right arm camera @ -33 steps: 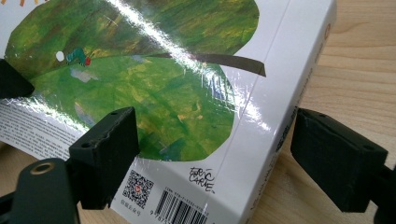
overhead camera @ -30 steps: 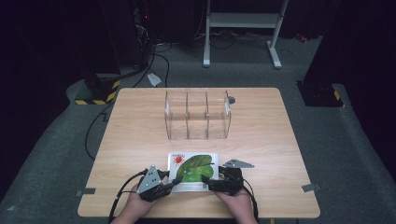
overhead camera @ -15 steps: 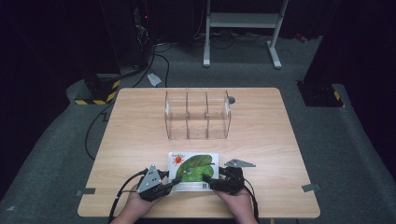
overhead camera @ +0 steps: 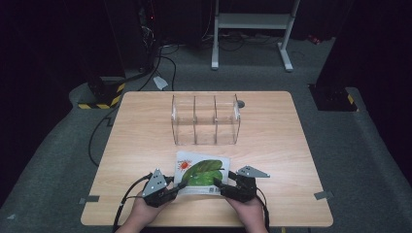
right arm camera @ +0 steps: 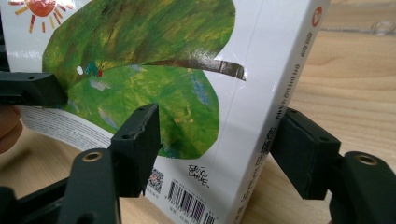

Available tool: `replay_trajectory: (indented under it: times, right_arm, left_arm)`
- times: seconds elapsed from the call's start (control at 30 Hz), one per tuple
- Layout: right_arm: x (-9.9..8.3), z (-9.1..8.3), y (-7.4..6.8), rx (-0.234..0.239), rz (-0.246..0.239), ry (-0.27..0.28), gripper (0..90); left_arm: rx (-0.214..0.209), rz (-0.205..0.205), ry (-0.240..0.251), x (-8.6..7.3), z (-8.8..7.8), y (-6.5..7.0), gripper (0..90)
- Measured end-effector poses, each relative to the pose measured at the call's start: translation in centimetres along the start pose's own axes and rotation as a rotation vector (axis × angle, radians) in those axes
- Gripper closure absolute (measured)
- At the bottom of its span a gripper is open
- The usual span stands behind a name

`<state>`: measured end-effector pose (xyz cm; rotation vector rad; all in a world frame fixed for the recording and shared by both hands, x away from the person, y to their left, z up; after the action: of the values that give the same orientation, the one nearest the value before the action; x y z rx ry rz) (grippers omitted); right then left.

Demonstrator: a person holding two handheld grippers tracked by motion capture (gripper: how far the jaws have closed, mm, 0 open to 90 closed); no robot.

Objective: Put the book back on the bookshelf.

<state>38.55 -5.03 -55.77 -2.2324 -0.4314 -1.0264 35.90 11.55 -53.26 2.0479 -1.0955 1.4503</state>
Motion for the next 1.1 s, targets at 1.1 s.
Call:
replay_trajectory:
  times: [1.1]
  right_arm:
    - [1.5,-1.8,-0.8,-0.071,-0.134,0.128,44.0]
  left_arm:
    - [0.033,0.008,-0.072,-1.6,0.8,-0.5,70.2]
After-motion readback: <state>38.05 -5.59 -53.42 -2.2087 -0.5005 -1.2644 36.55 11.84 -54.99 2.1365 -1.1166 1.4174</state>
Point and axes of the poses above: each handheld gripper's, and its own axes: z roughly forward along the jaws, x roughly out of its top, y roughly to its right, the point moved 10 cm from there along z, roughly forward along the jaws, and after that the axes turned 6 degrees about z, right-handed, at the moved point
